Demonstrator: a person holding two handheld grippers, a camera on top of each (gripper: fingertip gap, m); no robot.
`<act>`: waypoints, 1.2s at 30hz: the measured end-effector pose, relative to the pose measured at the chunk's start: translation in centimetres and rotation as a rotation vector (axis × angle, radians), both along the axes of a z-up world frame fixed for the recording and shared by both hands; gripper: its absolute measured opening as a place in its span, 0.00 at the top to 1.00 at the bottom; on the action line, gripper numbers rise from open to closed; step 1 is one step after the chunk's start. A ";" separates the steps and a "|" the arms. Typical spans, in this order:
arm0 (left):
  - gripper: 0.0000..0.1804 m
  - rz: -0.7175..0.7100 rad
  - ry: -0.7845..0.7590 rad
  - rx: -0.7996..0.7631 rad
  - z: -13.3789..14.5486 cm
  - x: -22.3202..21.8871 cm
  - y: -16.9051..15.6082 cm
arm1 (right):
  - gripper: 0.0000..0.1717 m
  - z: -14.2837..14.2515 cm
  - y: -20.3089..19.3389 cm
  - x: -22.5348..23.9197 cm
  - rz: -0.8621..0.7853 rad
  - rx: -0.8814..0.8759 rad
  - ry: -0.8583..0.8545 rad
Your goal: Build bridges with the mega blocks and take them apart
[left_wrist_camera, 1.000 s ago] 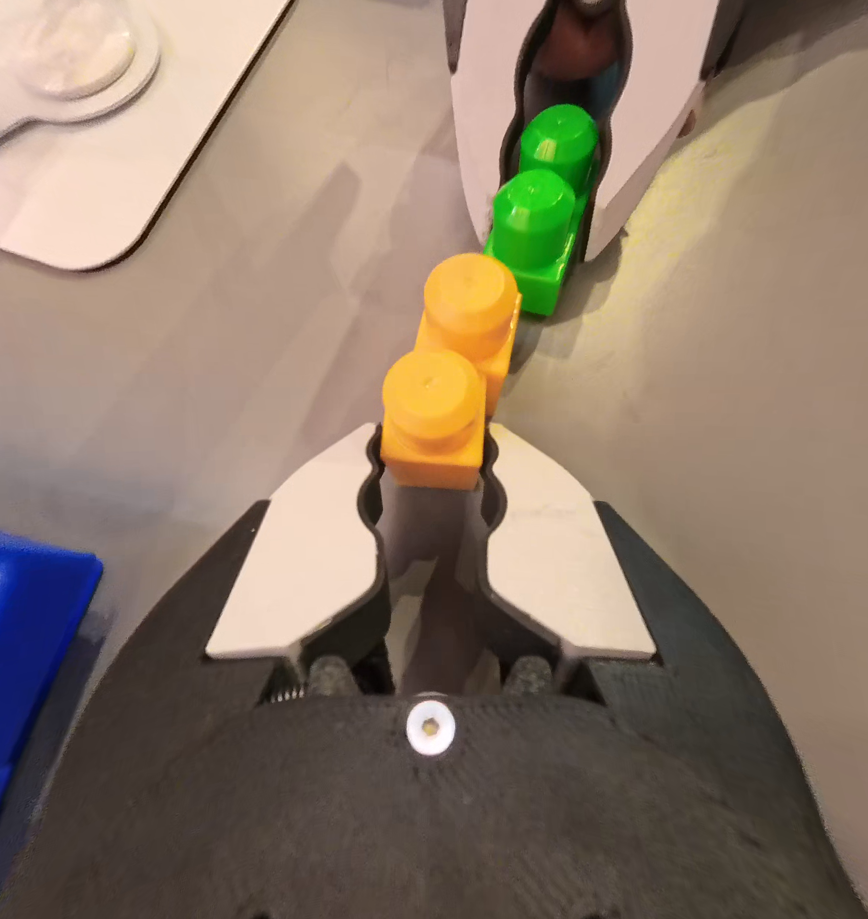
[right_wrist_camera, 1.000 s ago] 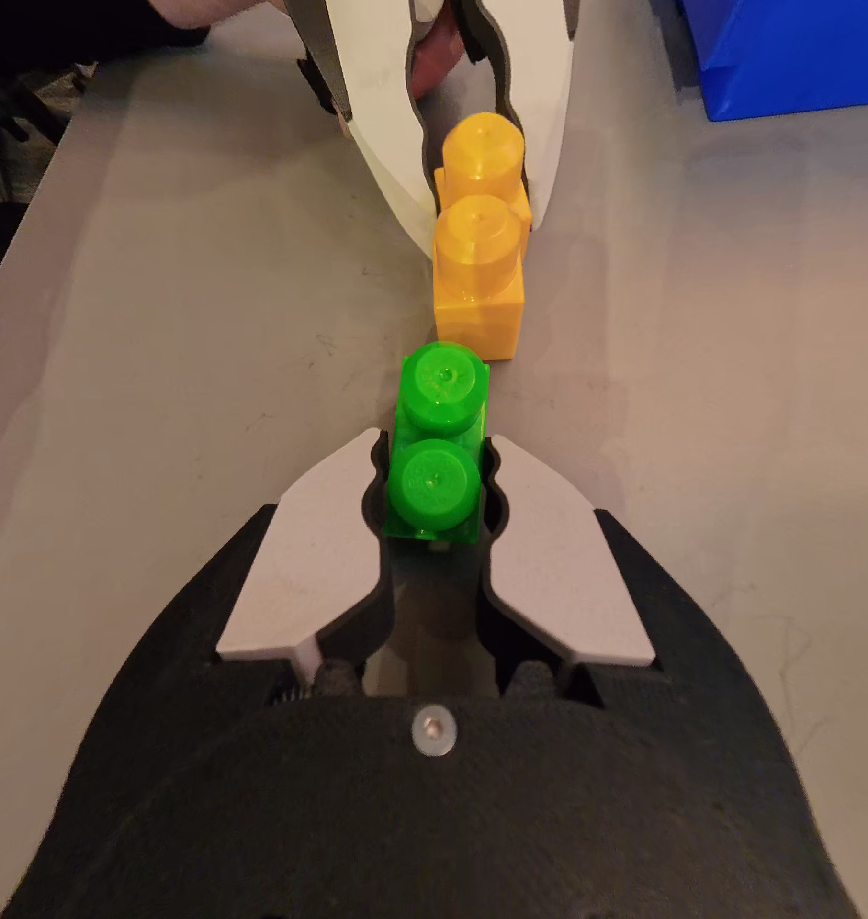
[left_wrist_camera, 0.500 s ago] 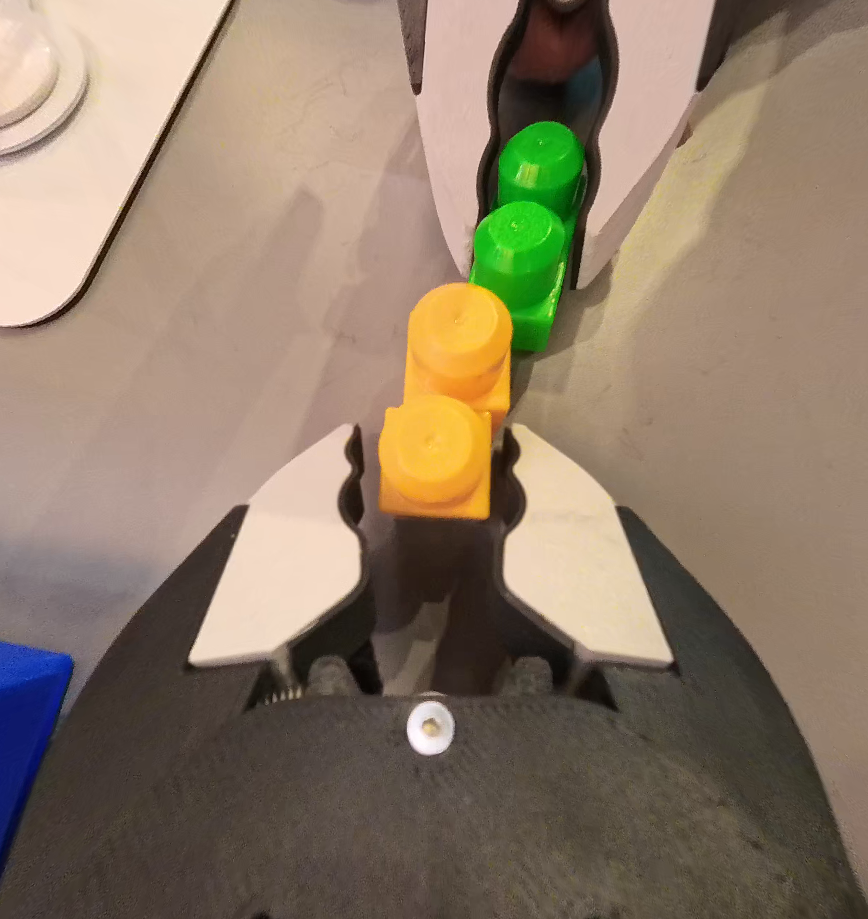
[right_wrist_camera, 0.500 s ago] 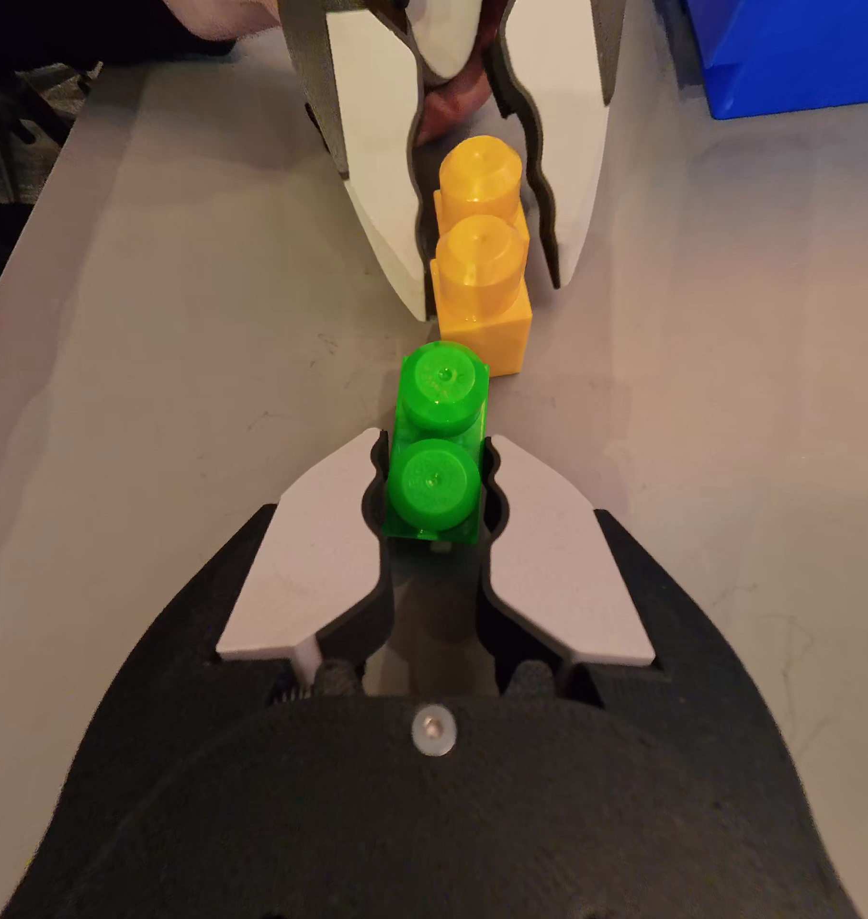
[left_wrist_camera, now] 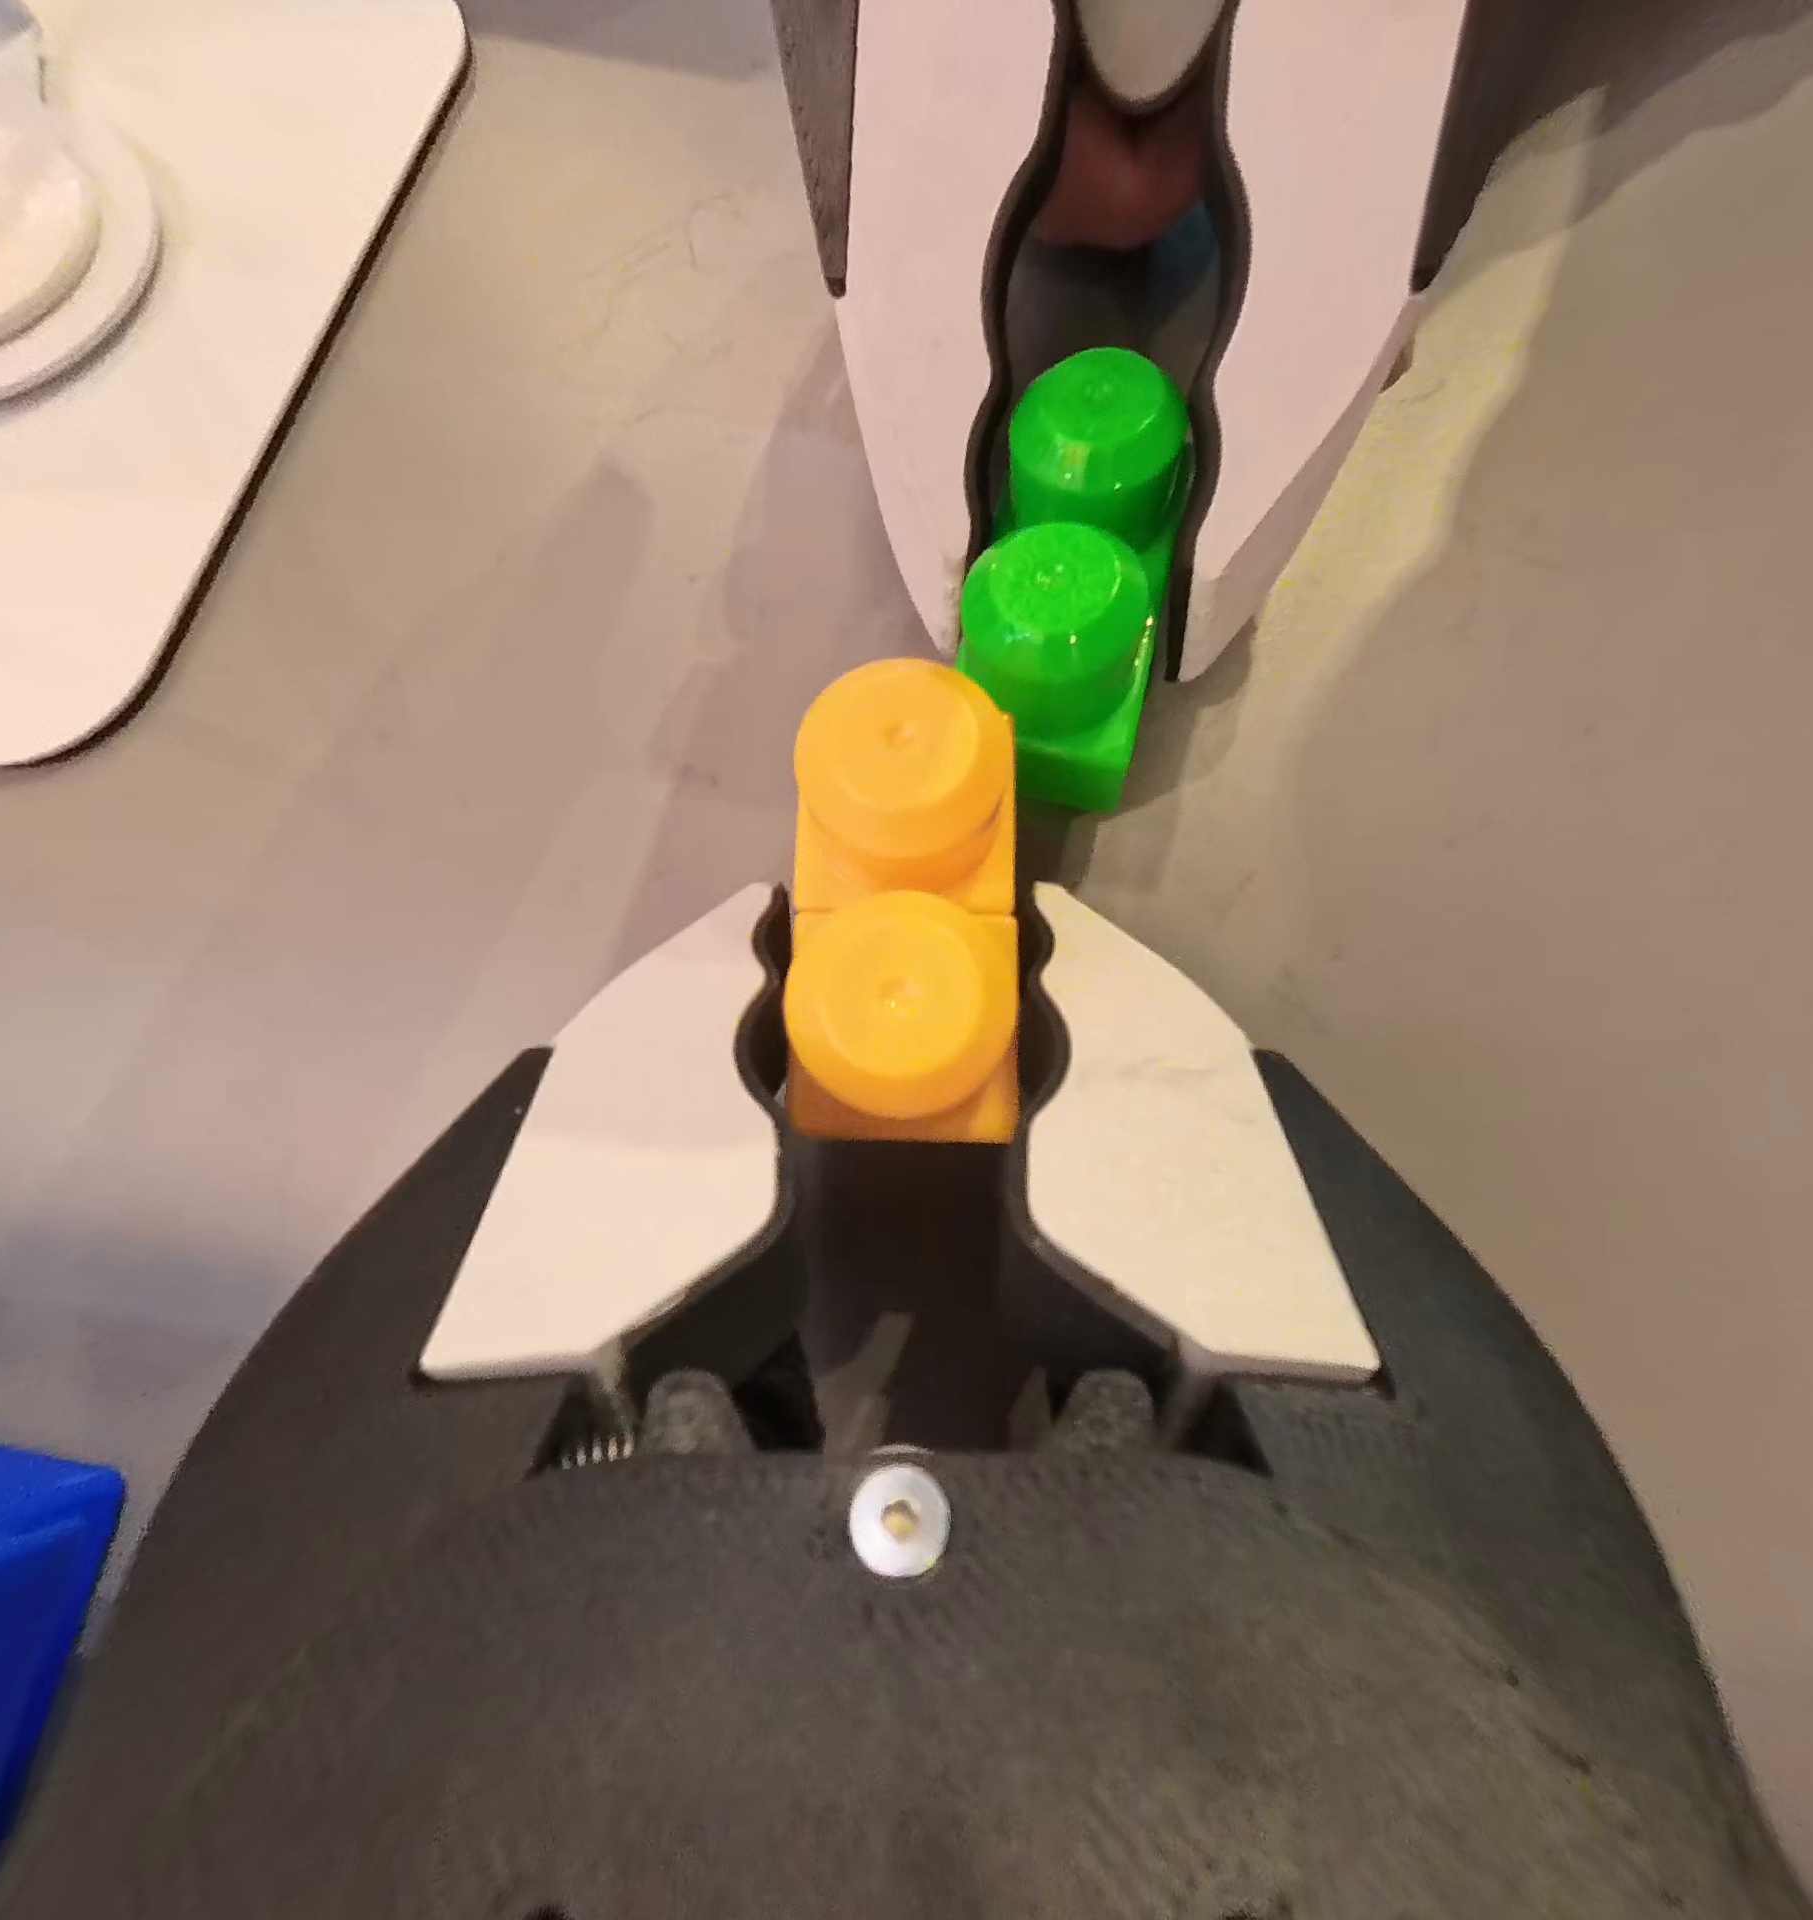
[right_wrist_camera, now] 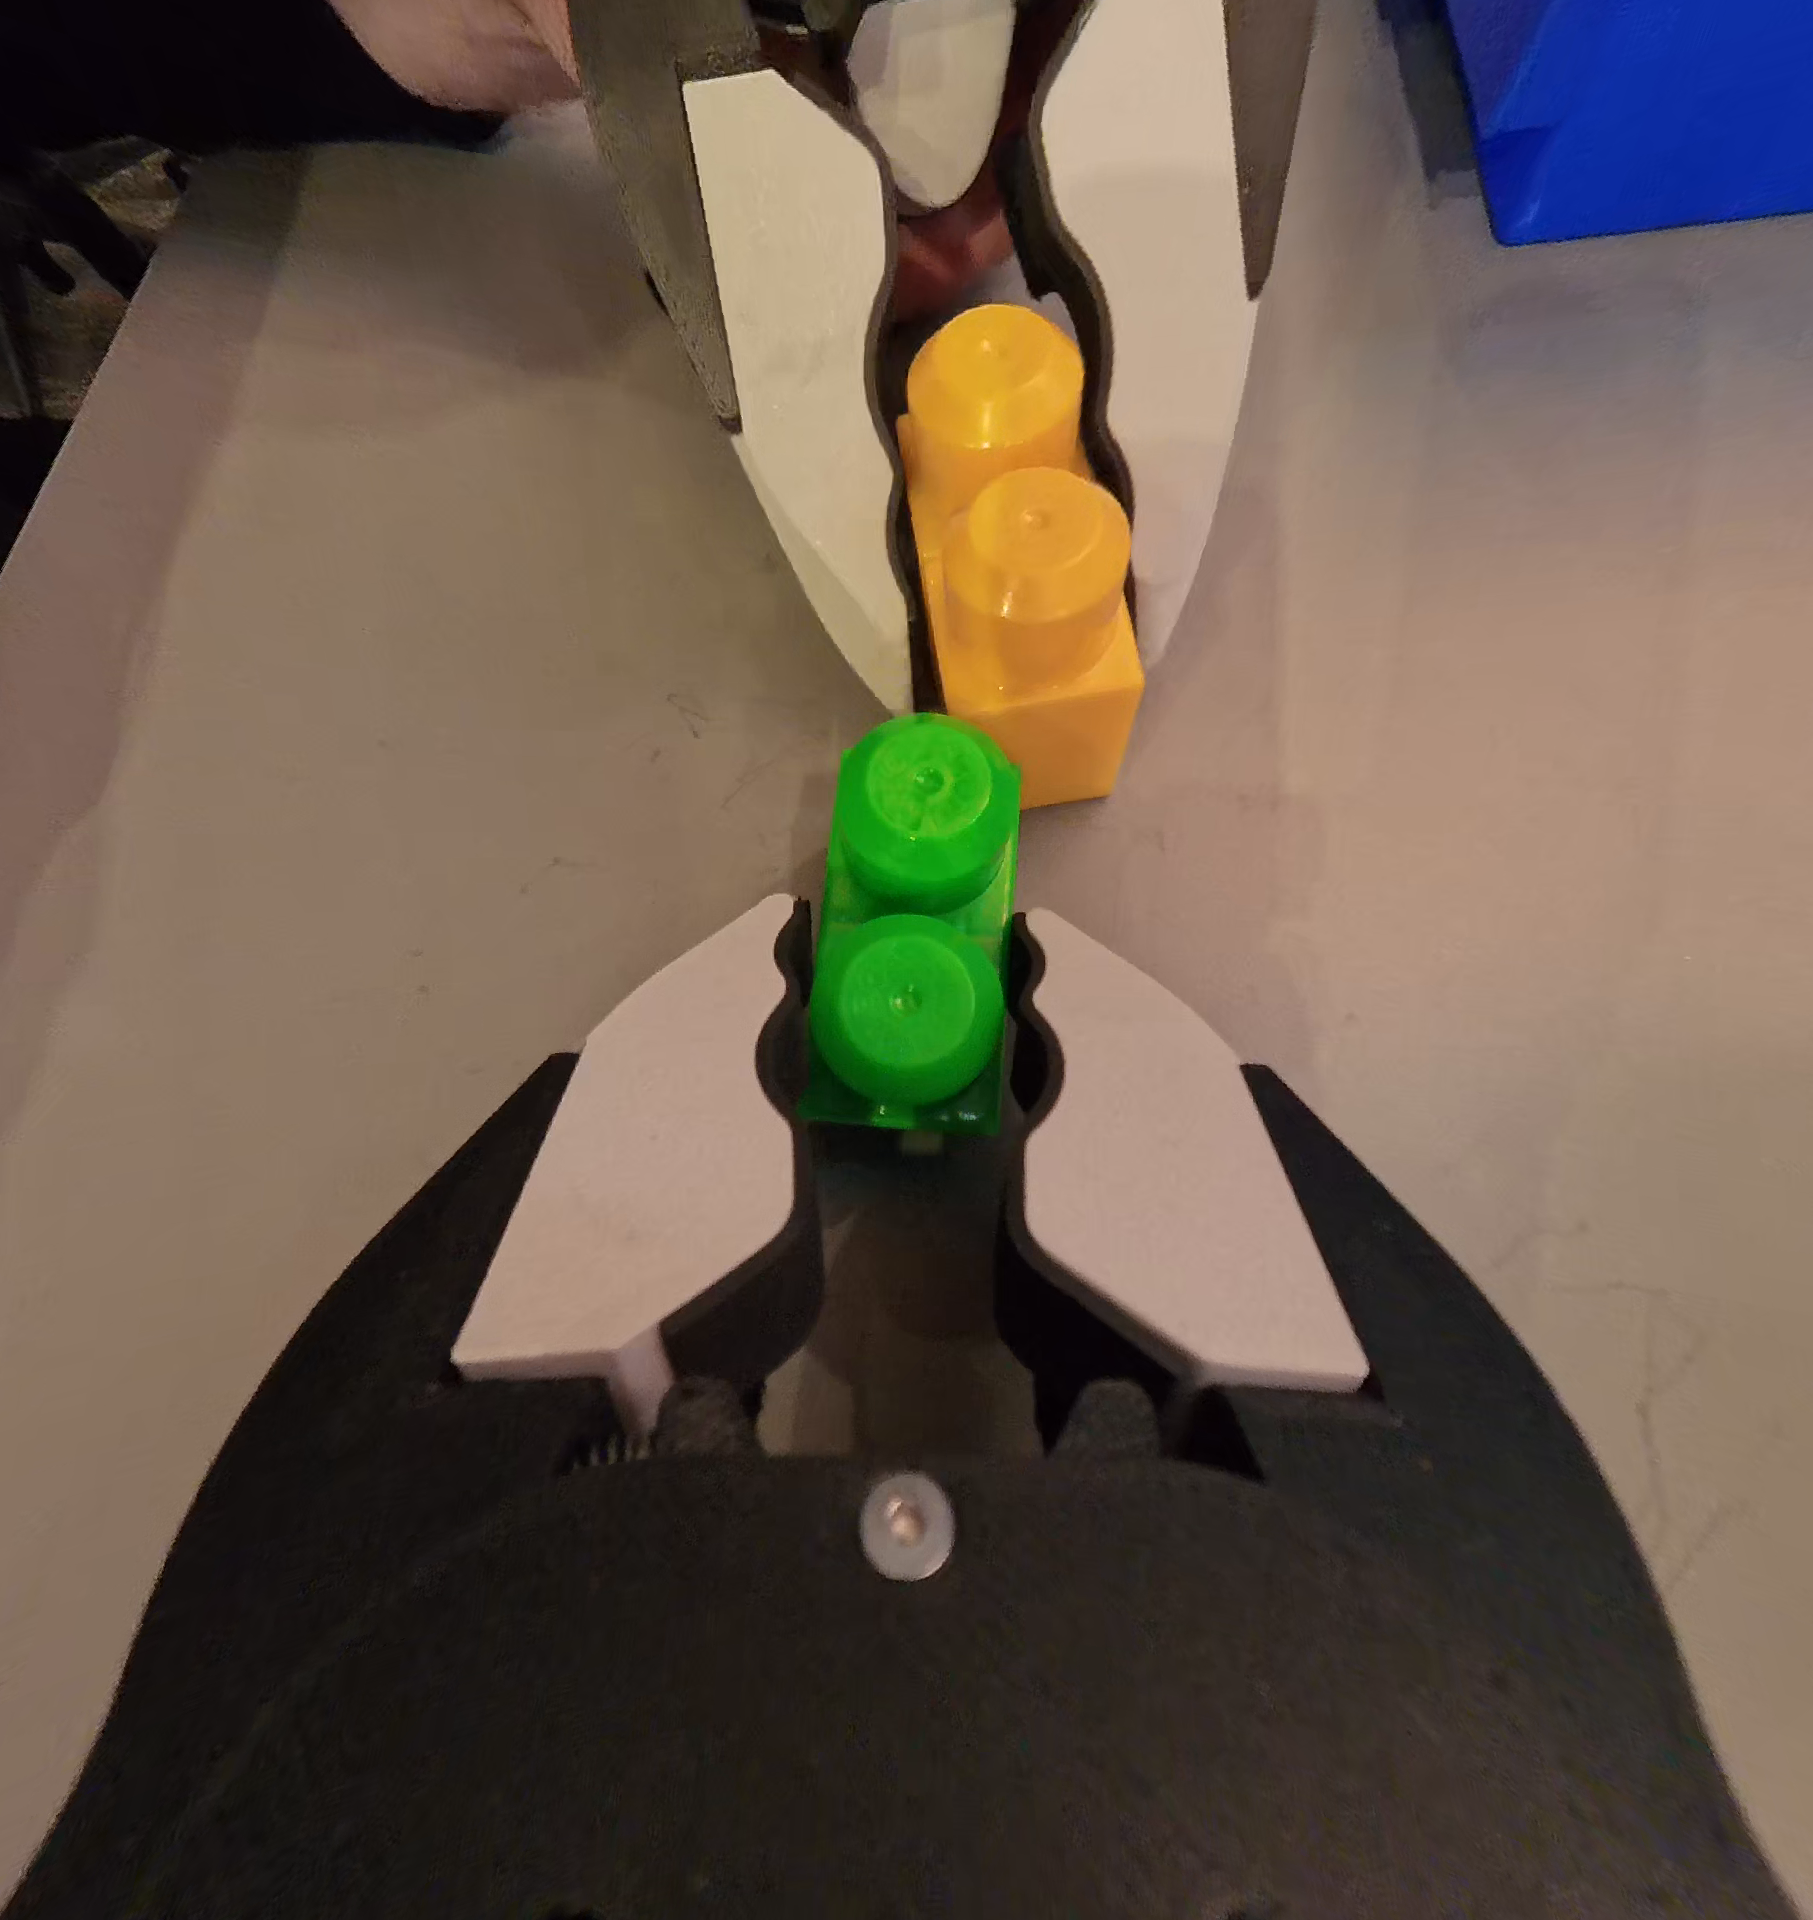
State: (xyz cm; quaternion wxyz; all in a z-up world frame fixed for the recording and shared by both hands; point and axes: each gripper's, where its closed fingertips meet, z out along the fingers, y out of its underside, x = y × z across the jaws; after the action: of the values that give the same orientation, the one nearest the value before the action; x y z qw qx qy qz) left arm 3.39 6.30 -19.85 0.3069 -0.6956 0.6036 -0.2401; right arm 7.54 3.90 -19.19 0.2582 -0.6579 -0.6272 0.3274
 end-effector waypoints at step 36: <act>0.77 -0.010 -0.063 -0.083 0.8 1.2 0.5 | 0.79 0.1 -0.2 1.3 0.005 -0.006 0.005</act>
State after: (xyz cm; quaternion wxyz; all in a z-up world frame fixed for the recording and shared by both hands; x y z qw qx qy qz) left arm 4.63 6.81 -19.08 0.2953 -0.6969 0.5866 -0.2882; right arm 8.88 3.74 -19.11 0.2568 -0.6564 -0.6271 0.3315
